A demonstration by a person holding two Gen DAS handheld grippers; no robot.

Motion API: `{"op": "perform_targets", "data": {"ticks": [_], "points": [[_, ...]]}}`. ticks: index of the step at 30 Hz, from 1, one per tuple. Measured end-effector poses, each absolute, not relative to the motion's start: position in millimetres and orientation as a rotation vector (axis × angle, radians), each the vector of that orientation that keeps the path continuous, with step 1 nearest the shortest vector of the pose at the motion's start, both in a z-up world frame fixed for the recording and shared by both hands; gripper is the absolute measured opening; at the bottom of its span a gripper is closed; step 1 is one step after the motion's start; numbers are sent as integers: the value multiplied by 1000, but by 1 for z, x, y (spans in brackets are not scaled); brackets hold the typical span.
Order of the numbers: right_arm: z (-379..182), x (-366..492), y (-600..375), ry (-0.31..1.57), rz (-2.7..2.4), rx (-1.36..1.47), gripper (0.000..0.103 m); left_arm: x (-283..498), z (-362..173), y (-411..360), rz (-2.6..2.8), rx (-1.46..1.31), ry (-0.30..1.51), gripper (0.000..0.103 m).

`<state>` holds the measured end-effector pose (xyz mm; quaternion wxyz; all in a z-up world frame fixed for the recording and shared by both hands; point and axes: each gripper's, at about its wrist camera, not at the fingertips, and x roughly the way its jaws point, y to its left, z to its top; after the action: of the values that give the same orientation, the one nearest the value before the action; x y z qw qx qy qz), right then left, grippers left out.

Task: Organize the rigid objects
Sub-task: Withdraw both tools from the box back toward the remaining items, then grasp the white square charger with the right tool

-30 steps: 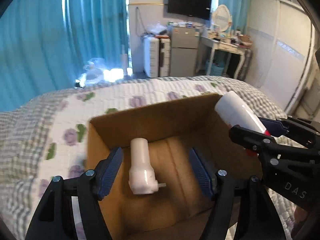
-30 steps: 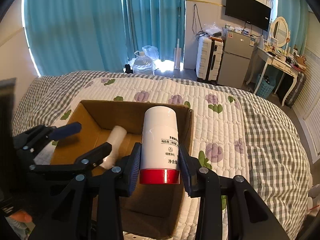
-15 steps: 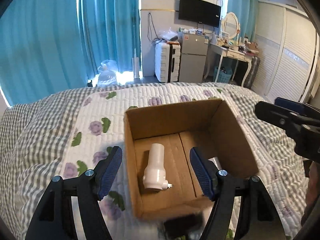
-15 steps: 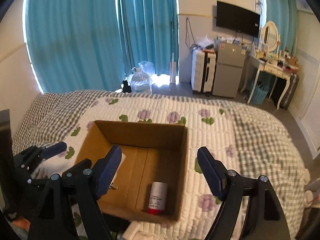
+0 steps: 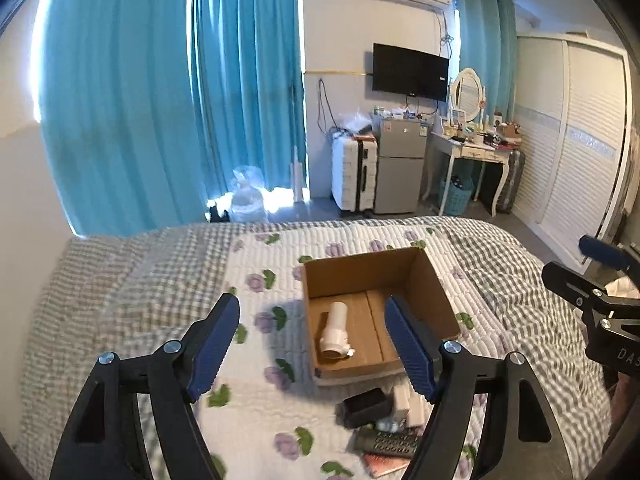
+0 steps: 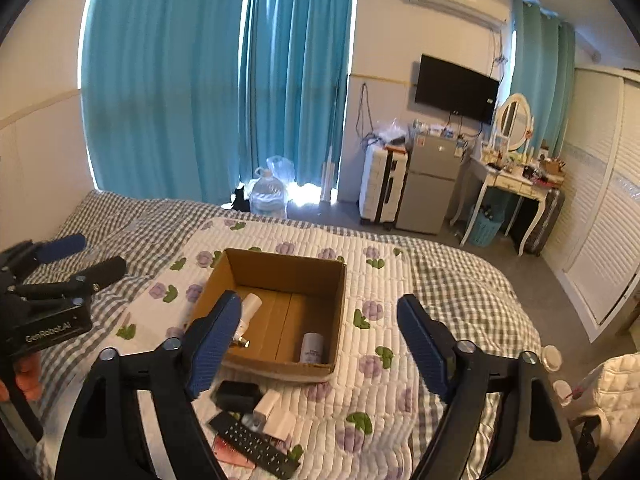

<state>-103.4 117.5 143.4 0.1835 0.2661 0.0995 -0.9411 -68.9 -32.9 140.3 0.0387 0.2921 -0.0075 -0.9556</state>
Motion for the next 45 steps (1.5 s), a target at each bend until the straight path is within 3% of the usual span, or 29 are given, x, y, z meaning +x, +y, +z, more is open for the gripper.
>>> {"op": "perform_targets", "data": {"ticks": [2, 10, 32, 36, 42, 45], "points": [[148, -90, 118, 295, -2667, 730, 90, -57, 144, -35, -2921, 882, -22, 78], [132, -56, 113, 336, -2640, 738, 94, -28, 129, -34, -2930, 915, 0, 78], [-107, -142, 98, 395, -2441, 1305, 94, -96, -84, -30, -2757, 1290, 111, 78], [-130, -141, 93, 456, -2422, 1355, 91, -96, -103, -26, -2731, 1383, 113, 78], [-146, -149, 96, 369, -2371, 1413, 84, -99, -114, -29, -2671, 1418, 140, 78], [-144, -147, 97, 376, -2374, 1407, 75, -96, -114, -30, -2663, 1420, 143, 78]]}}
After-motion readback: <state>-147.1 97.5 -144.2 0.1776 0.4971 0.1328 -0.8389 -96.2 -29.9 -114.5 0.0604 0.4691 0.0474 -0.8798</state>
